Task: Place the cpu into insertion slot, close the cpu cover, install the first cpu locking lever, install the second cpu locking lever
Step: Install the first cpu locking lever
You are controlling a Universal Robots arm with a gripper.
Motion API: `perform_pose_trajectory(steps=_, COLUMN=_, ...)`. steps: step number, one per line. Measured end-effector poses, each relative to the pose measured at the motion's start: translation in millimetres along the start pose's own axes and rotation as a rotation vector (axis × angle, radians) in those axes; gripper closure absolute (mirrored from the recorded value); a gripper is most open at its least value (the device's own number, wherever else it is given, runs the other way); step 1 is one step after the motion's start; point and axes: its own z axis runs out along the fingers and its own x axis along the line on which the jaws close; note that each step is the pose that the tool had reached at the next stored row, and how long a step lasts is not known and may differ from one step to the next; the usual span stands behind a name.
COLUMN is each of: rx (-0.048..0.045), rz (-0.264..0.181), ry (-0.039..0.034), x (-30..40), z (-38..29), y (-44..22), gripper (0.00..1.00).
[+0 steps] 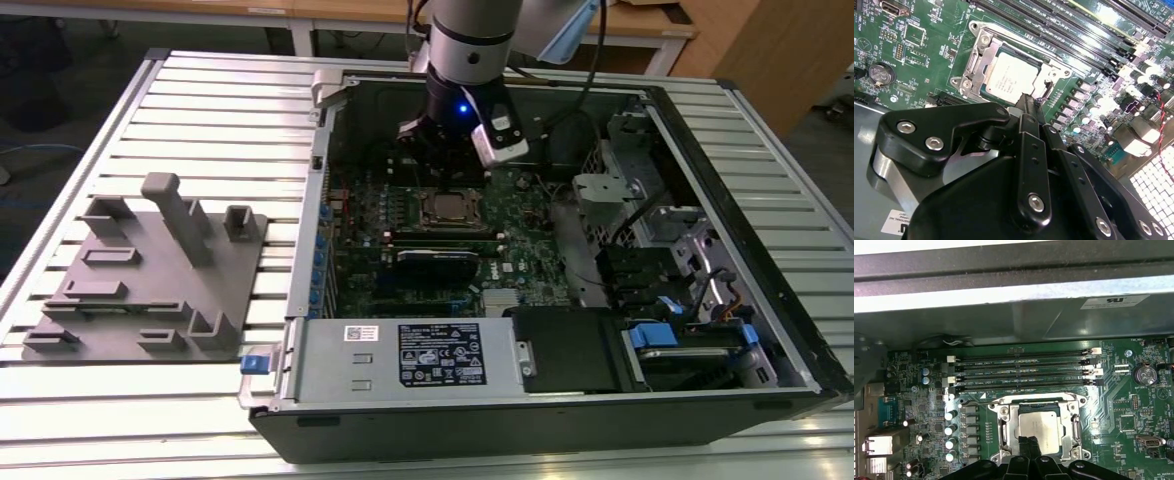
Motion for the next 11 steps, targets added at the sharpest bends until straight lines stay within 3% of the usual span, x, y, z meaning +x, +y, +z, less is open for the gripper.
perform_pose_trajectory(steps=11, rx=-0.0003, rz=0.000, ry=0.0000, x=4.6, z=0.1, y=-0.3, gripper=0.90)
